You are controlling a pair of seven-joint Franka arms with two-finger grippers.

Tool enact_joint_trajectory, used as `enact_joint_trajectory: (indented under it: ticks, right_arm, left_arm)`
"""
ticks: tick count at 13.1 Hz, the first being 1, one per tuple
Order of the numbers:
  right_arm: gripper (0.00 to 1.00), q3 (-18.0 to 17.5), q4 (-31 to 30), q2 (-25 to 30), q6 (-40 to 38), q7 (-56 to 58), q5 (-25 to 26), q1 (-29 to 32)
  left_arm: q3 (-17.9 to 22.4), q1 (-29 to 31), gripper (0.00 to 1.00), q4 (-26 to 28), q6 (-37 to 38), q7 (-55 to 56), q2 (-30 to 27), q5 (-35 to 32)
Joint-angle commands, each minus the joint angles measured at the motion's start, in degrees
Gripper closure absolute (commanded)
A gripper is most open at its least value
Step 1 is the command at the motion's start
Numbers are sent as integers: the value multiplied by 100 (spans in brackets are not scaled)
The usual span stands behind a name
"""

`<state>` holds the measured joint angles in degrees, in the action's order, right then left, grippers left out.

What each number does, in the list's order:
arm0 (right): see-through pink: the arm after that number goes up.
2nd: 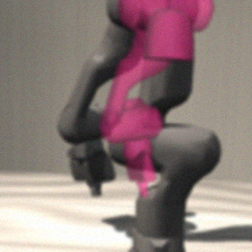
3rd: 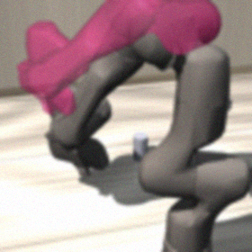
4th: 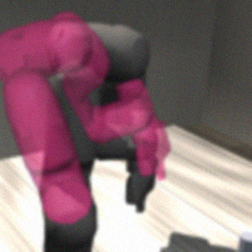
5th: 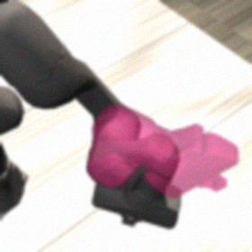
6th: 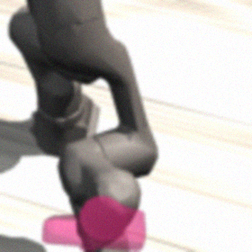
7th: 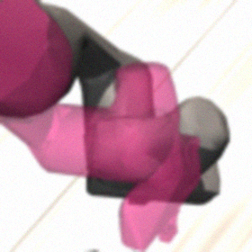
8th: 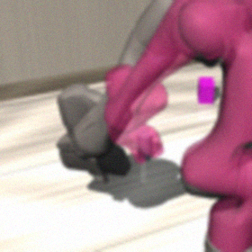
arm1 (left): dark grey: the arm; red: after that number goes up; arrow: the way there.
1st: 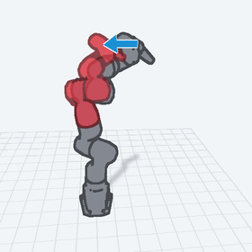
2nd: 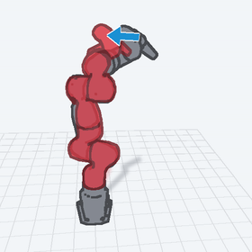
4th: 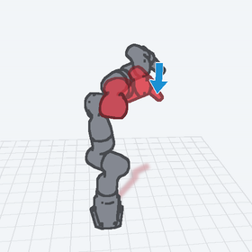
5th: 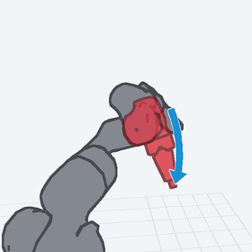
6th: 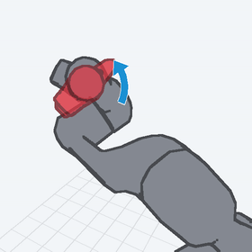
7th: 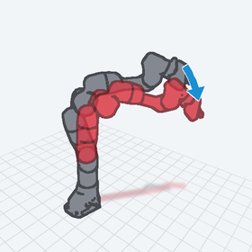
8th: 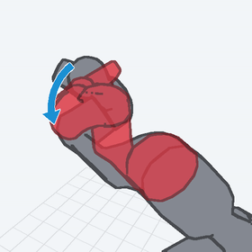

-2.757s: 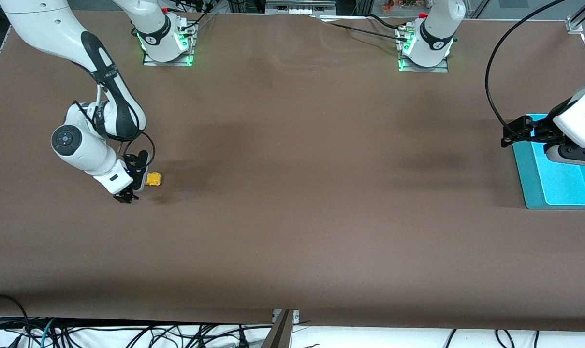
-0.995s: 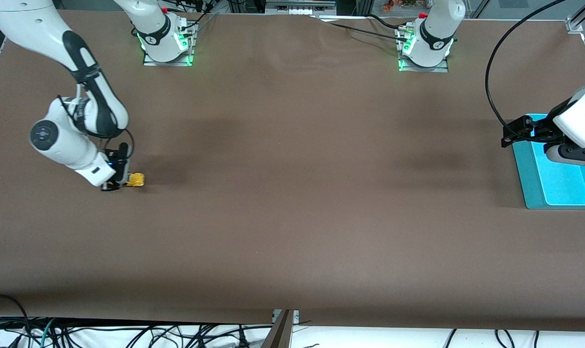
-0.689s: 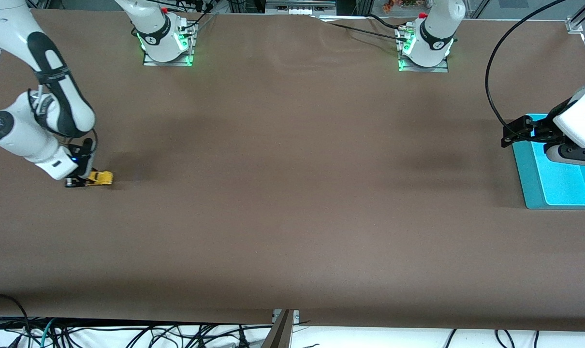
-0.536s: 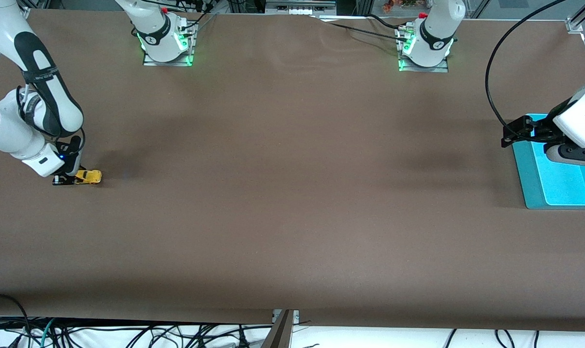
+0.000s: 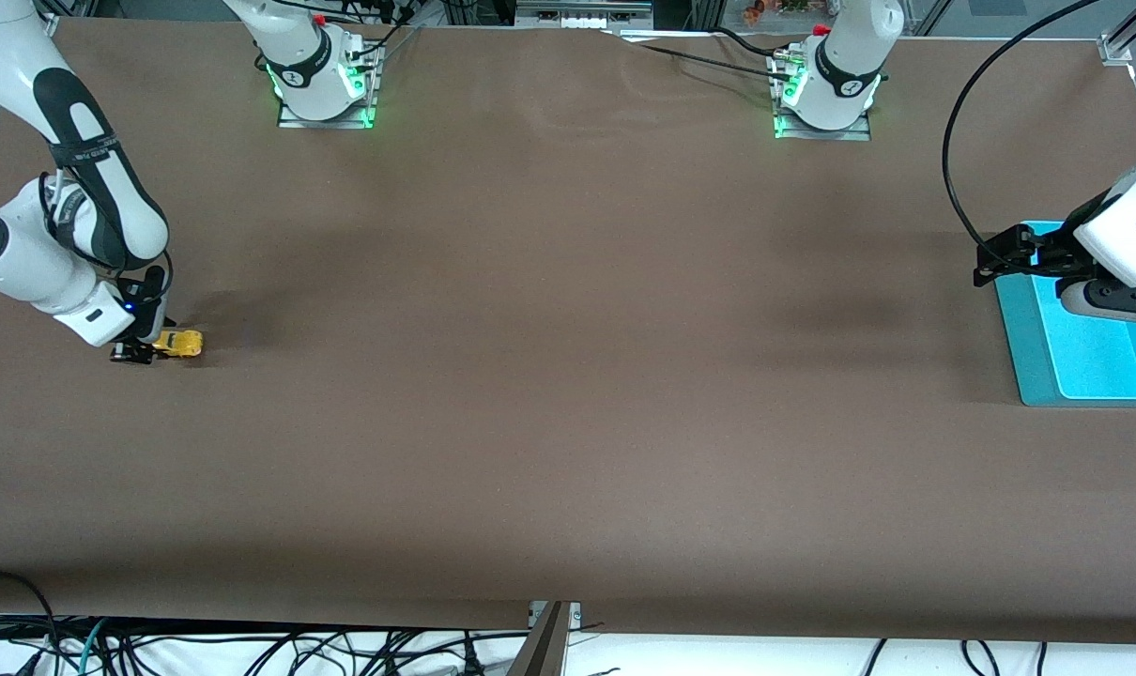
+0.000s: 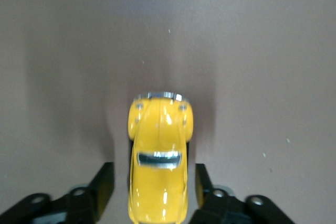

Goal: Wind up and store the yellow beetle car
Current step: 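Drag the car backward along the table with the right gripper, then open the right gripper to release the car toward the cyan tray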

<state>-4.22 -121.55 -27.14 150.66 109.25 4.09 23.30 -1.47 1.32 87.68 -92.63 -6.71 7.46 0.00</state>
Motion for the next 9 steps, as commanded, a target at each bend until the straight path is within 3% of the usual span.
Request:
enact_joint_trajectory:
  ticks: [1,7,9]
  right_arm:
    - [0,-88,368,-72,-431,97,-75,52]
    - [0,-167,404,-55,-476,44,-92,34]
    - [0,-289,508,-46,-537,-87,-362,17]
  left_arm:
    - [-3,-9,0,-172,113,73,80,70]
    - [-3,-9,0,-172,113,73,80,70]
    - [15,0,0,-155,113,56,89,70]
